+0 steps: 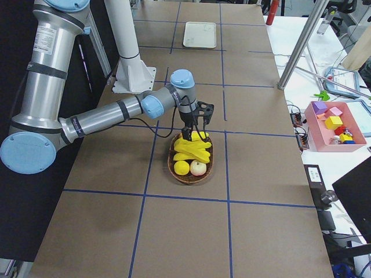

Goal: Transfer all bananas from basket to plate

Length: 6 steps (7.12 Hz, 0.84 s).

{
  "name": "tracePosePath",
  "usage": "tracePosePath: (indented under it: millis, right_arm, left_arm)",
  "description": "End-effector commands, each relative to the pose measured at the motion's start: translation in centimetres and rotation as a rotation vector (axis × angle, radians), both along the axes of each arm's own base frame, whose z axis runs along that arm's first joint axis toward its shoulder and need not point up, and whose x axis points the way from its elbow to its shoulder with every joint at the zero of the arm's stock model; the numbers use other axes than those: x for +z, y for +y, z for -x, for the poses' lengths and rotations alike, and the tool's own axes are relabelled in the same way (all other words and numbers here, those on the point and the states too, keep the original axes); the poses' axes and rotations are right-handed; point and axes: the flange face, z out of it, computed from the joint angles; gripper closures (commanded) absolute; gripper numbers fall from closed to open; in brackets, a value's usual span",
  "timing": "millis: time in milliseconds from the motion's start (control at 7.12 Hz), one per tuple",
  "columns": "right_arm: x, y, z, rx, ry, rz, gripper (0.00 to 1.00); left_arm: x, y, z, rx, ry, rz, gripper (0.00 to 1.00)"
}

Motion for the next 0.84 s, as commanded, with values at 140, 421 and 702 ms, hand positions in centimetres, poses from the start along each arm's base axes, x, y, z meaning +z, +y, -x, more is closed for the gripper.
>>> tracePosePath:
  millis: [140,421,702]
  right_arm:
    - [3.6,1.5,3.9,0.051,0.083,0.018,0.01]
    - [6.8,1.3,4.5,0.047,0.083,0.005,0.03]
    - [8.5,1.2,4.8,0.043,0.072,-0.005,0.09]
  left_arm:
    - [-0.1,-0.1,-0.1,0.002,0.000,-0.003,0.00]
    - [-0.1,-0.1,-0.1,0.002,0.000,-0.003,0.00]
    - [-0.1,-0.1,-0.1,0.002,0.000,-0.003,0.00]
